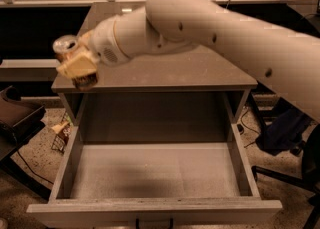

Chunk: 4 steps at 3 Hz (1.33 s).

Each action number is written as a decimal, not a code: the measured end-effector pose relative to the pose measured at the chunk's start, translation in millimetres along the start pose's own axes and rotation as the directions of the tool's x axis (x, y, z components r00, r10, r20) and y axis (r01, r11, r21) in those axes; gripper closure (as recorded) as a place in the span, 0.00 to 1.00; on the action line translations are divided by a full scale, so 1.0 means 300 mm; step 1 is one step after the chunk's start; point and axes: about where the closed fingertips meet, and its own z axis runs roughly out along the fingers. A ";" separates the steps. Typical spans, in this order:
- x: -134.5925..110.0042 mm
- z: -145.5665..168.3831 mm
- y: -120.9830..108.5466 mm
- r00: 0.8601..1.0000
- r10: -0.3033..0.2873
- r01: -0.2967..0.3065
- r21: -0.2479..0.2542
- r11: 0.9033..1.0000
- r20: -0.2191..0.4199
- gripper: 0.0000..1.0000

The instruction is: Pick orange can from top drawer and place on counter

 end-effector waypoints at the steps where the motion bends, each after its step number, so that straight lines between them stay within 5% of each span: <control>1: -0.076 0.040 -0.138 0.999 0.022 -0.024 0.038 0.999 0.041 1.00; 2: -0.065 0.118 -0.301 0.994 0.062 -0.068 0.063 0.996 0.087 1.00; 4: 0.135 0.217 -0.509 0.985 0.128 -0.141 0.111 0.984 0.120 1.00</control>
Offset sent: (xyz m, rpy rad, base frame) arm 0.1717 0.0367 -0.0114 0.1659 0.0693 -0.1309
